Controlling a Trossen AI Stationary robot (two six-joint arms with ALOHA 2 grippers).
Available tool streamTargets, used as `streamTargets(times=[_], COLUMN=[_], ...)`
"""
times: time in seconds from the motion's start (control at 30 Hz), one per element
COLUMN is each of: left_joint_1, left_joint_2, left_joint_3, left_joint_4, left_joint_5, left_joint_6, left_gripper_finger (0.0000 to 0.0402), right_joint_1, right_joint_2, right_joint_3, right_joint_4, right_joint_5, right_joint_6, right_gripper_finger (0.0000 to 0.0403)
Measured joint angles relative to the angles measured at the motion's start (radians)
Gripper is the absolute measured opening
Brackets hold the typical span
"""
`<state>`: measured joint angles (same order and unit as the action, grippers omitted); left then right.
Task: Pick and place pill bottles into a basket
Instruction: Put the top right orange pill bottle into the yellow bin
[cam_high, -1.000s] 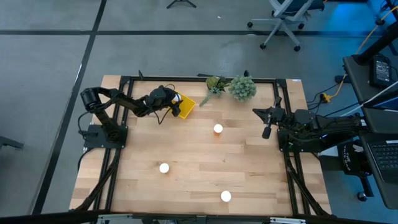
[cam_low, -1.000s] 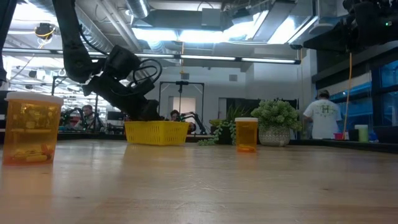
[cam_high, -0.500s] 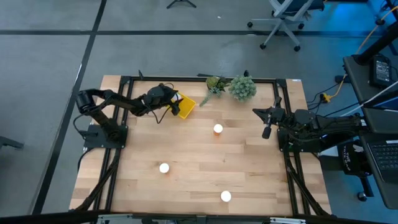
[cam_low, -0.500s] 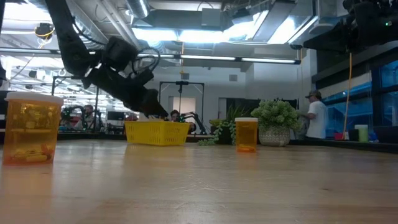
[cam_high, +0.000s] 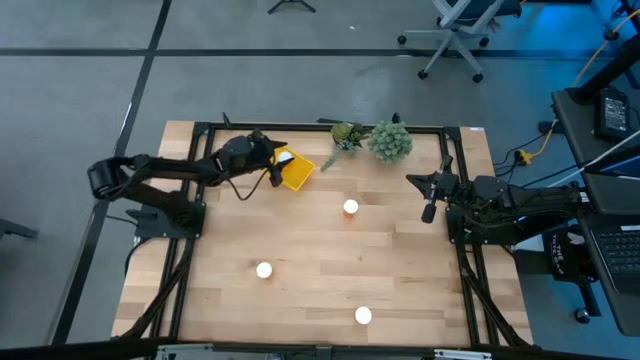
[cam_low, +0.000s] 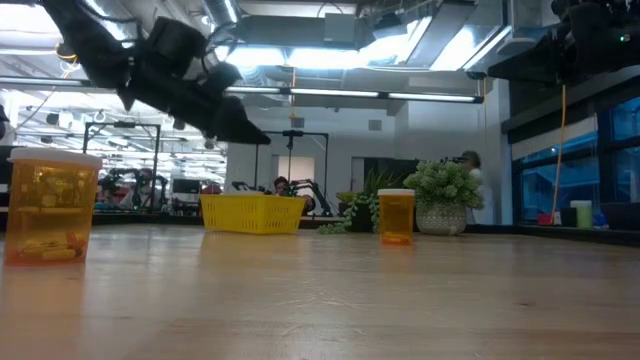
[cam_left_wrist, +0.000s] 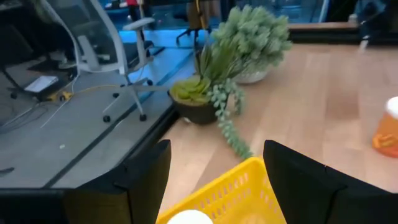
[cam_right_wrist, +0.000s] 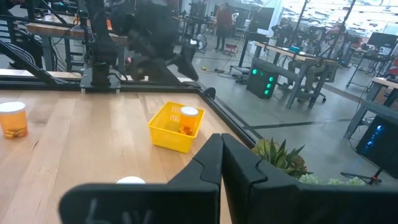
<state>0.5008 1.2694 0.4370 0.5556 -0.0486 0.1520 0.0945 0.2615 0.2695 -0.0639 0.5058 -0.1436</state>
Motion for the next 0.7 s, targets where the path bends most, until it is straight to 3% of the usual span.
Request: streamTargets(times=[0.27, 0.4, 0.6, 0.7], left_joint_1=[-0.081, -0.138, -0.230, -0.267], left_joint_2=[-0.188, -0.301, -0.431, -0.440], left_joint_3=[0.000, 0.000, 0.000, -0.010], left_joint_4=[-0.195, -0.338, -0.577, -0.567], left_joint_5=[0.039, 0.110, 0.139, 0.130], left_joint_6=[-0.009, -0.016, -0.059, -0.063], left_gripper_finger=[0.0252, 0.0240, 0.0186, 0.0139], right_joint_1=[0.000, 0.000, 0.000, 0.000], right_joint_2=[0.000, 0.000, 0.000, 0.000], right_joint_3=[0.000, 0.000, 0.000, 0.000], right_joint_4=[0.000, 0.000, -0.003, -0.002], right_joint_5=[0.000, 0.000, -0.025, -0.064], right_joint_6=[0.000, 0.002, 0.008, 0.009], right_gripper_finger=[0.0010, 0.0010, 0.0010, 0.0010])
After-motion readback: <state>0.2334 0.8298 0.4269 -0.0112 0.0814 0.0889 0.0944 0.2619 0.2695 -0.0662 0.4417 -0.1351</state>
